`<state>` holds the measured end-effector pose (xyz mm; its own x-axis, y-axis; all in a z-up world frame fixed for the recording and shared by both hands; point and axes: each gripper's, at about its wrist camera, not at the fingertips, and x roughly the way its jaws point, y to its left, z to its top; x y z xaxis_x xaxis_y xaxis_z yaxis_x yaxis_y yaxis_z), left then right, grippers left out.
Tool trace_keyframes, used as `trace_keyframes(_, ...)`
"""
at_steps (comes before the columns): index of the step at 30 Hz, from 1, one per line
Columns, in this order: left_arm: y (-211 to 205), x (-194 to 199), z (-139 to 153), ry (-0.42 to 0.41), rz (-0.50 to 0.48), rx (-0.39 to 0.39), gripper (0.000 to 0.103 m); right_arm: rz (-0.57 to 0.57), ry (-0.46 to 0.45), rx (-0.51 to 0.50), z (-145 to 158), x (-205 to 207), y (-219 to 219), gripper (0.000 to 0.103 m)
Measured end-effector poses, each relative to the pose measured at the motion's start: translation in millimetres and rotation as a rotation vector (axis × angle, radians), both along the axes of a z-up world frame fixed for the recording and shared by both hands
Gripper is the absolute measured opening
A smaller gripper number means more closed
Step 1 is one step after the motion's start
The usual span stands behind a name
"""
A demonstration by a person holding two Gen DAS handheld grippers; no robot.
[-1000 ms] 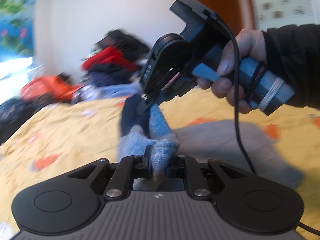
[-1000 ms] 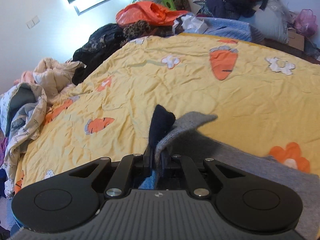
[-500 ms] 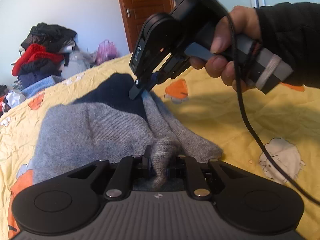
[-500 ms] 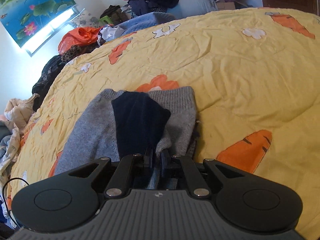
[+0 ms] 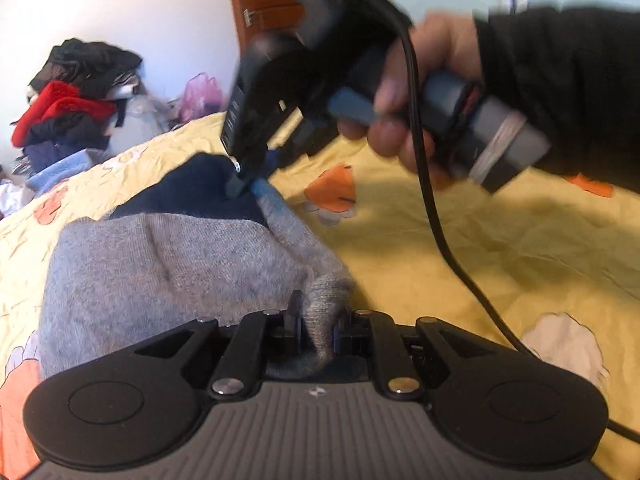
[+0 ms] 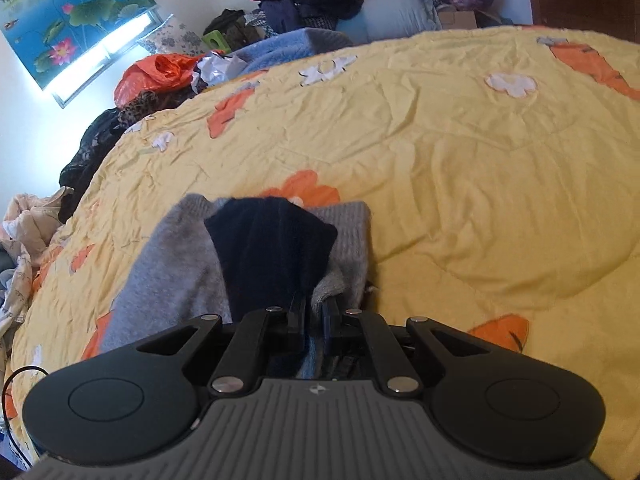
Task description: Fold small clothes
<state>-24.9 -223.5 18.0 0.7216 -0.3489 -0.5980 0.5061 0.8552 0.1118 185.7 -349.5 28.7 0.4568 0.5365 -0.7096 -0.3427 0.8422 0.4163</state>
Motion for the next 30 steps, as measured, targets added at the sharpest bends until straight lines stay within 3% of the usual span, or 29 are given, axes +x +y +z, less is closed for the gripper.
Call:
trace_keyframes(1, 6.7, -1.5, 3.1, 0.018, -0.02, -0.026, 0.019, -0.023, -0.001, 0.025, -4.0, -3.3, -4.7, 0.017)
trace_keyframes(2, 14.0, -2.9, 6.4, 0.042, -0.046, -0.054, 0.023, -0.048, -0.004, 0.065, -5.2, -7.1, -10.3, 0.028)
trace_keyframes(3, 24.2, -3.5, 10.9, 0.067, -0.082, -0.085, 0.035, -0.077, -0.001, 0.103, -4.2, -11.4, -16.6, 0.045)
trace_keyframes(4, 36.2, -7.5, 14.8, 0.081, -0.111, -0.114, 0.056, -0.104, -0.011, 0.133, -0.9, -17.1, -22.9, 0.056)
trace_keyframes(5, 47.6, -13.0, 19.4, 0.084, -0.123, -0.141, 0.069, -0.129, -0.038, 0.158, 4.4, -24.7, -29.6, 0.069)
trace_keyframes(6, 61.4, -17.0, 24.5, 0.072, -0.114, -0.168, 0.089, -0.147, -0.072, 0.194, 9.1, -33.4, -38.2, 0.077)
trace_keyframes(7, 75.8, -26.0, 28.7, 0.044, -0.092, -0.201, 0.092, -0.159, -0.089, 0.229, 11.8, -40.9, -46.4, 0.079)
trace_keyframes(10, 120.1, -23.4, 42.3, 0.027, 0.013, -0.304, 0.092, -0.209, -0.075, 0.296, 9.3, -55.3, -69.0, 0.08)
trace_keyframes(13, 160.5, 6.8, 44.0, 0.084, 0.181, -0.438, 0.092, -0.238, -0.046, 0.279, -2.3, -62.2, -75.0, 0.08)
trace_keyframes(16, 194.3, 47.8, 29.3, 0.259, 0.329, -0.626, 0.092, -0.251, 0.001, 0.273, -15.7, -59.6, -68.7, 0.08)
trace_keyframes(18, 210.0, 69.0, 10.5, 0.418, 0.338, -0.783, 0.092, -0.223, 0.027, 0.284, -22.7, -60.5, -58.0, 0.08)
trace_keyframes(19, 212.3, 74.8, 0.6, 0.464, 0.354, -0.82, 0.092, -0.207, 0.038, 0.28, -25.1, -60.9, -50.9, 0.08)
trace_keyframes(22, 206.8, 80.0, -15.5, 0.537, 0.35, -0.838, 0.091, -0.17, 0.063, 0.263, -31.5, -63.2, -32.0, 0.079)
trace_keyframes(23, 204.9, 77.7, -18.7, 0.548, 0.344, -0.836, 0.091, -0.16, 0.068, 0.264, -33.3, -64.9, -27.7, 0.074)
trace_keyframes(24, 201.6, 75.3, -19.1, 0.528, 0.342, -0.829, 0.089, -0.15, 0.074, 0.266, -35.6, -66.2, -23.3, 0.058)
trace_keyframes(26, 196.6, 73.9, -17.6, 0.526, 0.344, -0.778, 0.063, -0.133, 0.094, 0.25, -39.2, -69.7, -14.9, 0.036)
trace_keyframes(27, 196.8, 78.1, -18.2, 0.541, 0.36, -0.733, 0.041, -0.13, 0.081, 0.245, -38.0, -72.1, -12.6, 0.033)
trace_keyframes(30, 214.7, 80.5, -13.3, 0.545, 0.34, -0.705, 0.031, -0.112, 0.053, 0.263, -26.2, -83.4, -10.4, 0.029)
